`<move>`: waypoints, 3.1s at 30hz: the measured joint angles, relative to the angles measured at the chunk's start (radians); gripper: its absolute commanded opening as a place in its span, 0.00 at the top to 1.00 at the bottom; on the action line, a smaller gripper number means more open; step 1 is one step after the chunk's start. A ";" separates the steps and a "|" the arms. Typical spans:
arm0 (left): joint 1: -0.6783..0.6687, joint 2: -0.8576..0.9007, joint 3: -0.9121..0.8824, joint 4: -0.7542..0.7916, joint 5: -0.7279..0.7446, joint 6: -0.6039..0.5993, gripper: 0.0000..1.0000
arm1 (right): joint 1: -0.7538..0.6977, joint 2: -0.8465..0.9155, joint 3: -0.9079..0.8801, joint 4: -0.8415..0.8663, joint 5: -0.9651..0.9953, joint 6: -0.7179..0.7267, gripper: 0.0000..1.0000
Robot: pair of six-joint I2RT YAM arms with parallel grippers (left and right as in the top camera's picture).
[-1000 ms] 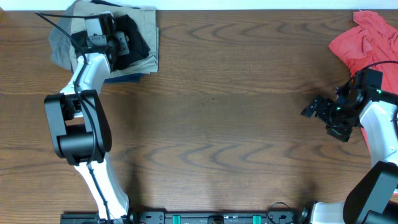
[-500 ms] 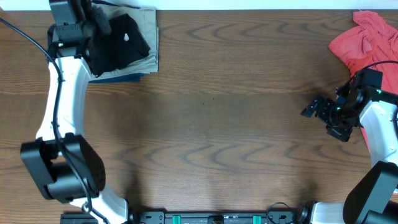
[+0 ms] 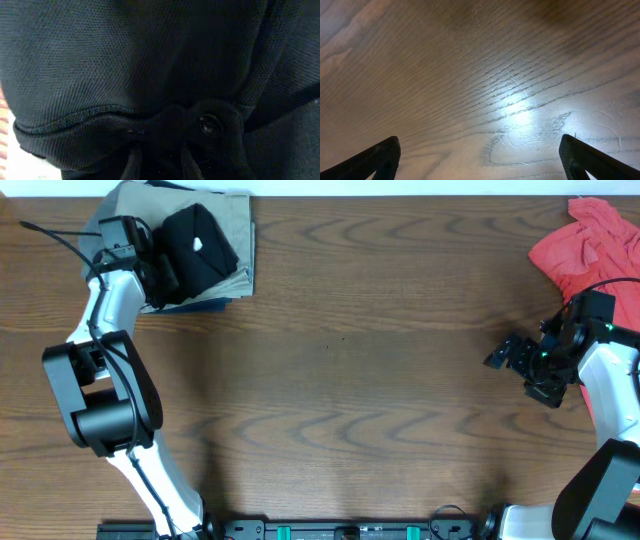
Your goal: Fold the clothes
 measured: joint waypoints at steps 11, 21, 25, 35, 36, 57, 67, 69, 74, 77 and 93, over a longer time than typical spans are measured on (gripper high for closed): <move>-0.003 -0.322 -0.011 -0.095 0.036 -0.060 0.02 | 0.000 0.000 0.000 0.000 0.000 0.000 0.01; -0.011 -0.674 -0.010 -0.517 0.254 -0.103 0.02 | 0.000 0.000 0.000 0.000 0.000 0.000 0.01; -0.051 -0.737 -0.029 -0.652 0.285 -0.105 0.02 | 0.000 0.000 0.000 0.000 0.000 0.000 0.01; -0.369 -0.990 -0.430 -0.656 0.317 -0.113 0.02 | 0.000 0.000 0.000 0.000 0.000 0.000 0.01; -0.392 -1.002 -0.460 -0.665 0.319 -0.114 0.02 | 0.000 0.000 0.000 0.000 0.000 0.000 0.01; -0.451 -0.993 -0.529 -0.702 0.318 -0.128 0.02 | 0.000 0.000 0.000 0.000 0.000 0.000 0.01; -0.456 -1.233 -0.831 -0.304 0.307 -0.104 0.02 | 0.000 0.000 0.001 0.000 0.000 0.000 0.01; -0.456 -1.327 -0.922 -0.254 0.307 -0.100 0.02 | 0.000 0.000 0.001 0.001 0.000 0.000 0.01; -0.456 -1.584 -1.097 -0.264 0.306 -0.097 0.02 | 0.000 0.000 0.002 0.000 0.000 0.000 0.01; -0.456 -1.674 -1.122 -0.269 0.288 -0.097 0.02 | 0.000 0.000 0.002 0.000 0.000 0.000 0.01; -0.205 -1.981 -1.123 -0.230 0.236 -0.051 0.02 | 0.000 0.000 0.002 0.000 0.000 0.000 0.01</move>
